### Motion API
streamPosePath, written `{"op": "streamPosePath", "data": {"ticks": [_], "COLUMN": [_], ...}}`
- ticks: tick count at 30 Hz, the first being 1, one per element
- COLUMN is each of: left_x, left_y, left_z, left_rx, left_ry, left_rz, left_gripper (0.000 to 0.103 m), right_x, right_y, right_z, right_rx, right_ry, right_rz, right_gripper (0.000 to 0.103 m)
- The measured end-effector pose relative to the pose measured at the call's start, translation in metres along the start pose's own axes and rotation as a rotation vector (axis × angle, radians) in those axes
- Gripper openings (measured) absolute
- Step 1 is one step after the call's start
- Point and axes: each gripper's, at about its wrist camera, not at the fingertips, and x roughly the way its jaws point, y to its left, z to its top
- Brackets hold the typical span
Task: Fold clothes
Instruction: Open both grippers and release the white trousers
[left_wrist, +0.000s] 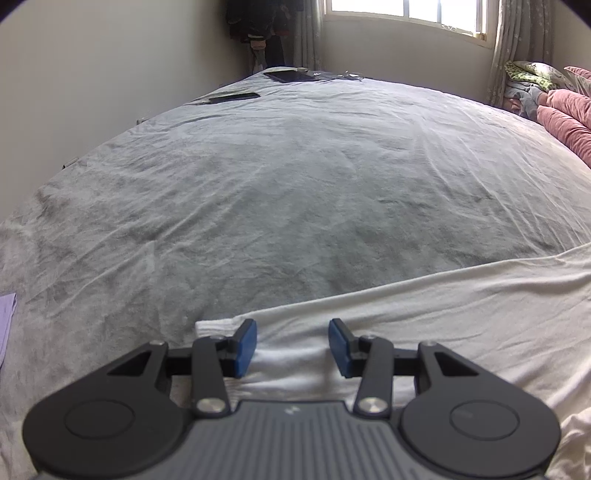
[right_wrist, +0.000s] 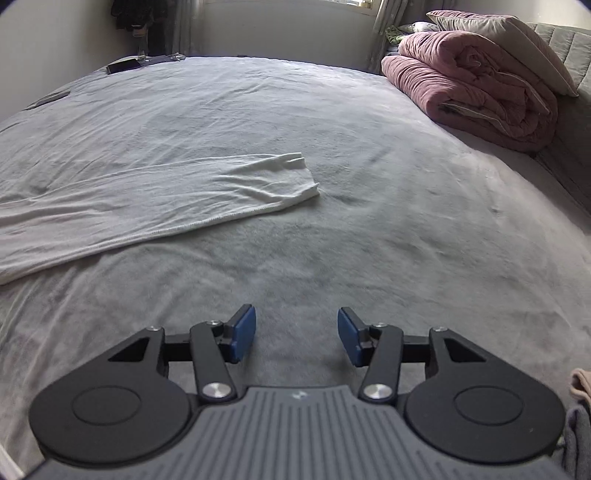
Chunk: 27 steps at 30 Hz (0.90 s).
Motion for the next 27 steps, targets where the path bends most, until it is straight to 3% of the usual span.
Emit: {"op": "streamPosePath", "data": {"ticks": [6,15,17,21,24,27], "left_x": [-0.031,-0.069,-0.071,-0.055,-0.052,-0.064], "left_y": [-0.035,-0.096,-0.112,-0.134,-0.137,-0.119], "left_z": [-0.008,-0.032,-0.041,-0.057,-0.059,-0.056], "left_rx": [0.068,0.133,0.167,0.22,0.238,0.152], "left_ry": [-0.089,-0.097,-0.077,-0.002,-0.02,-0.019], "left_rz": [-0.056,-0.179,-0.194,-0.168,-0.139,-0.128], "left_gripper": [0.044,0.044,0.044,0.045,0.051,0.052], "right_x": [-0.037,-0.055,-0.058,-0.063,-0.068,-0.073], "right_y": [-0.037,-0.015,-0.012,-0.014,-0.017,-0.02], "right_z": [-0.047,-0.023,-0.026,-0.027,-0.028,-0.03], "right_rx": [0.194,0.105,0.083,0.094,0.115,0.131], "right_ry": [0.015,-0.1,-0.093,-0.095,-0.104,-0.111], "right_rz": [0.034,0.131,0.131,0.126,0.128,0.122], "right_gripper": [0.058,0.062,0.062,0.062,0.062,0.063]}}
